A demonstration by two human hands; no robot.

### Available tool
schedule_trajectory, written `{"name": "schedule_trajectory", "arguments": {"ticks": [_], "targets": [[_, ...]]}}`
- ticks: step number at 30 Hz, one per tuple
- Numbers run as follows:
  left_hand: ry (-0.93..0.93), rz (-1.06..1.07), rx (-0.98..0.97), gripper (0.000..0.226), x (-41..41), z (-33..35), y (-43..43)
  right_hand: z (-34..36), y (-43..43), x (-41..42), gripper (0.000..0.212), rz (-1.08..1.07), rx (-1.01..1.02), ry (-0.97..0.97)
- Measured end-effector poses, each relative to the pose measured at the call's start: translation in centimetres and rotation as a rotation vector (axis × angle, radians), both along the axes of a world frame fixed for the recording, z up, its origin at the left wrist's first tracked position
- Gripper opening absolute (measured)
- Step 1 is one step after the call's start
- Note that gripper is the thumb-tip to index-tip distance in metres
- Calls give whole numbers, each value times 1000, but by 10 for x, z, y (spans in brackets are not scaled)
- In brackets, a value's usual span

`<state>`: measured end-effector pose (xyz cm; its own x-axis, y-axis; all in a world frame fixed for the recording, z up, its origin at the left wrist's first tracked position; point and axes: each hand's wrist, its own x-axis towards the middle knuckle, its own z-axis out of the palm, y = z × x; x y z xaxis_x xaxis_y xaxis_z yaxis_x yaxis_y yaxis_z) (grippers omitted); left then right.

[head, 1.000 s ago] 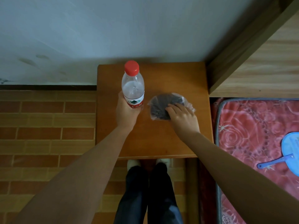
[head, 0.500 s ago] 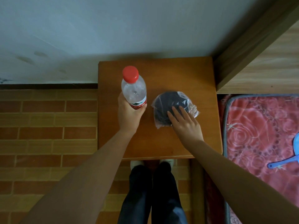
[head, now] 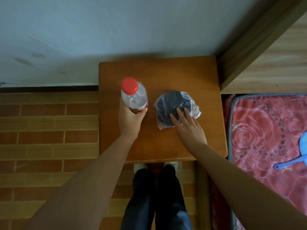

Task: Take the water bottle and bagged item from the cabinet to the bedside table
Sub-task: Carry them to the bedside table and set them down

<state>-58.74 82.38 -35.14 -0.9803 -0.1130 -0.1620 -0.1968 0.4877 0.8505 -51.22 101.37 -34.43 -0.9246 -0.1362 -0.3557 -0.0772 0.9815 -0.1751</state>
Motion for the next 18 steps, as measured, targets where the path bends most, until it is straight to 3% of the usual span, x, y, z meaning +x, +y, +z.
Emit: {"name": "schedule_trajectory", "arguments": {"ticks": [18], "targets": [[-37, 43, 14, 70, 6, 4, 0, 3, 5, 6, 66, -37, 35, -61]]}}
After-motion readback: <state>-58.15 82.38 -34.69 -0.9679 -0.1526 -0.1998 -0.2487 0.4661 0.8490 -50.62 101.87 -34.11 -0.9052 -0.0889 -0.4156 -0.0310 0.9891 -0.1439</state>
